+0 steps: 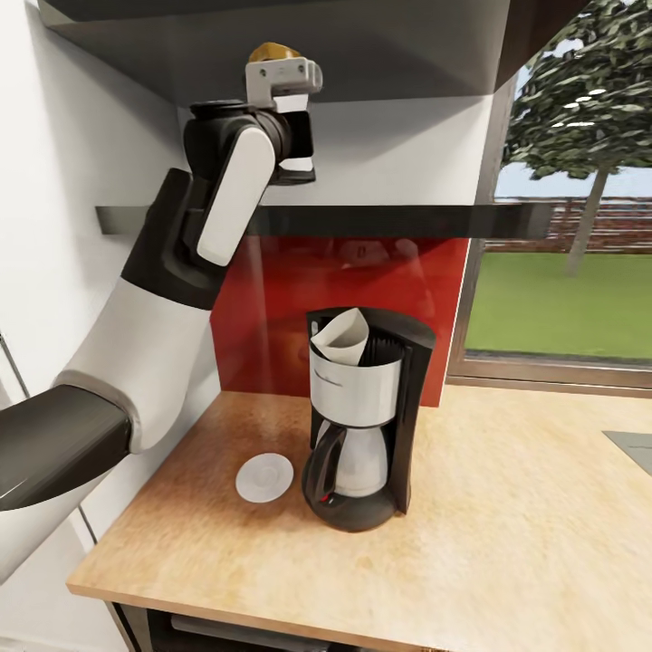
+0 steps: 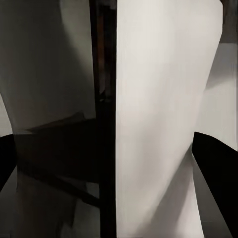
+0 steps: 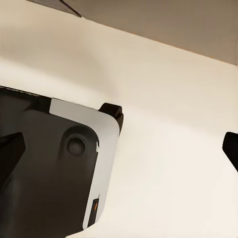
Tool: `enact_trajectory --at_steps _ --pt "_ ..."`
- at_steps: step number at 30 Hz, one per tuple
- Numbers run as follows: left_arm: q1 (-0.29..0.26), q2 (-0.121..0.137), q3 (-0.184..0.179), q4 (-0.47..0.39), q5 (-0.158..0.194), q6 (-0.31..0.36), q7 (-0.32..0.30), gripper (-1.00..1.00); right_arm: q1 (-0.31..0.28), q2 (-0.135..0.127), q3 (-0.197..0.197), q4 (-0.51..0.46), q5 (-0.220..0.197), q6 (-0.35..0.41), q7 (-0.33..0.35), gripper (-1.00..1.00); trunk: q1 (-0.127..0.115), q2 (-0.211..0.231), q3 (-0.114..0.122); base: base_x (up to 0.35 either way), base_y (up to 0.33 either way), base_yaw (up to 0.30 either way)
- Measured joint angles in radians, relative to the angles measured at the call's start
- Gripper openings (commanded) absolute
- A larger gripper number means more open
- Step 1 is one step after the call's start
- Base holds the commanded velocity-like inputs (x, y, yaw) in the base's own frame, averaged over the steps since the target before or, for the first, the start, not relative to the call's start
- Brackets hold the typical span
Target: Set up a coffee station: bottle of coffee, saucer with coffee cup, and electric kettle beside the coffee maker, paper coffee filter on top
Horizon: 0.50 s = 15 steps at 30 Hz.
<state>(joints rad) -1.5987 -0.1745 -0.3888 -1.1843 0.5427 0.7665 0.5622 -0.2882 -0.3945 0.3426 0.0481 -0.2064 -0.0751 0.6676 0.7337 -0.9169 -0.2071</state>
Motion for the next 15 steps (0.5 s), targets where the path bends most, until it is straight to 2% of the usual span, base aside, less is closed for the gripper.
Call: enact_trajectory --at_steps 6,15 --pt "0.0 0.0 0.0 -0.007 0.0 0.002 0.0 -1.0 0.0 0.0 0.0 0.0 0.0 0.0 0.0 1.0 0.0 0.0 0.0 -0.255 0.0 0.0" --pt "0.0 0.0 0.001 -0.011 0.001 0.002 0.0 -1.0 0.0 0.0 0.0 0.0 0.0 0.0 0.0 1.0 0.0 0.0 0.0 -0.331 0.0 0.0"
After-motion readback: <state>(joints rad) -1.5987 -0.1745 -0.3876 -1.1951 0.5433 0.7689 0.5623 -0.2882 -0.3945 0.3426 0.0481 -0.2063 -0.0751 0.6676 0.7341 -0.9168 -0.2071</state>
